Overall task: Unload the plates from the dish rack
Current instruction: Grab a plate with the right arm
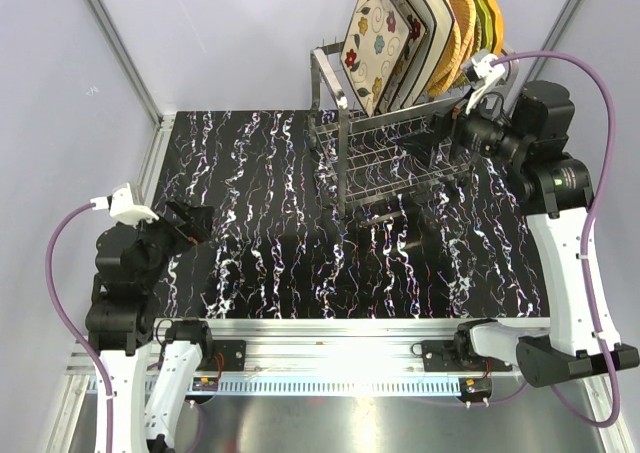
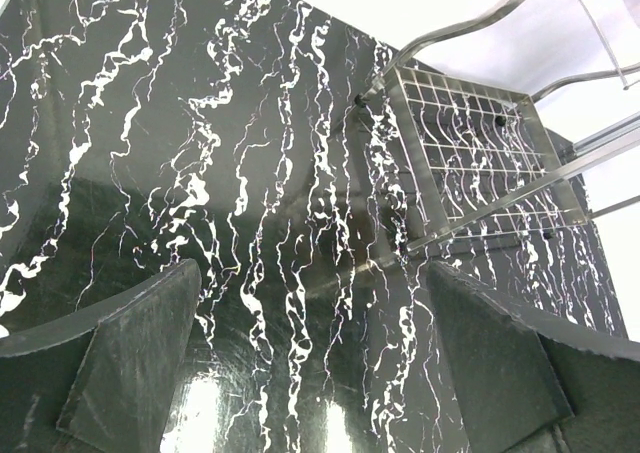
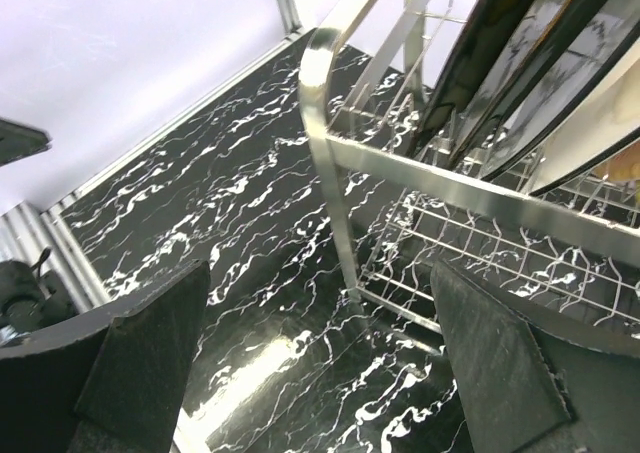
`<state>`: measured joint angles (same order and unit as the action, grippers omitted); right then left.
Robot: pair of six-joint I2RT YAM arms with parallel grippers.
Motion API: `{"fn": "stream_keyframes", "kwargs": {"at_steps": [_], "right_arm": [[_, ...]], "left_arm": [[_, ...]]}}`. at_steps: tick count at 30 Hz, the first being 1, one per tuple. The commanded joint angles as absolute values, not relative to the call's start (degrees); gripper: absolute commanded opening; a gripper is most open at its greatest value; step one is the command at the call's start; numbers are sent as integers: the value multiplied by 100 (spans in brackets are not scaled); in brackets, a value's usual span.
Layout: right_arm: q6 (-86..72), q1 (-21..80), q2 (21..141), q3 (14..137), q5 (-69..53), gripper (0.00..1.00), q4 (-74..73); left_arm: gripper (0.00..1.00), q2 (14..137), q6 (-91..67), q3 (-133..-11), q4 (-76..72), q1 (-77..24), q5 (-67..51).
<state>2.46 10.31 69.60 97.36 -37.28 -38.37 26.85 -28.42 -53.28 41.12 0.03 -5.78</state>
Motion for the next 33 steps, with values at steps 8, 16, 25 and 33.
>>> {"fn": "stream_keyframes", "kwargs": {"at_steps": [8,16,25,33], "right_arm": [[106,1827,7558,10485,-2638,100,-3498],[35,2557,7927,11046,-837,100,-3401],[-597,3093,8762,12172,1186,100,-3832],[-1484,3164,9281,12831,1546,100,-4131]], "left_arm": [[99,2417,-2927,-5265,4025,-18,-633],[99,2338,-2839,-5221,4026,-18,-536],[99,2294,-2786,-5106,4008,-18,-510],[99,2268,-2742,-5045,4017,-18,-466]]}}
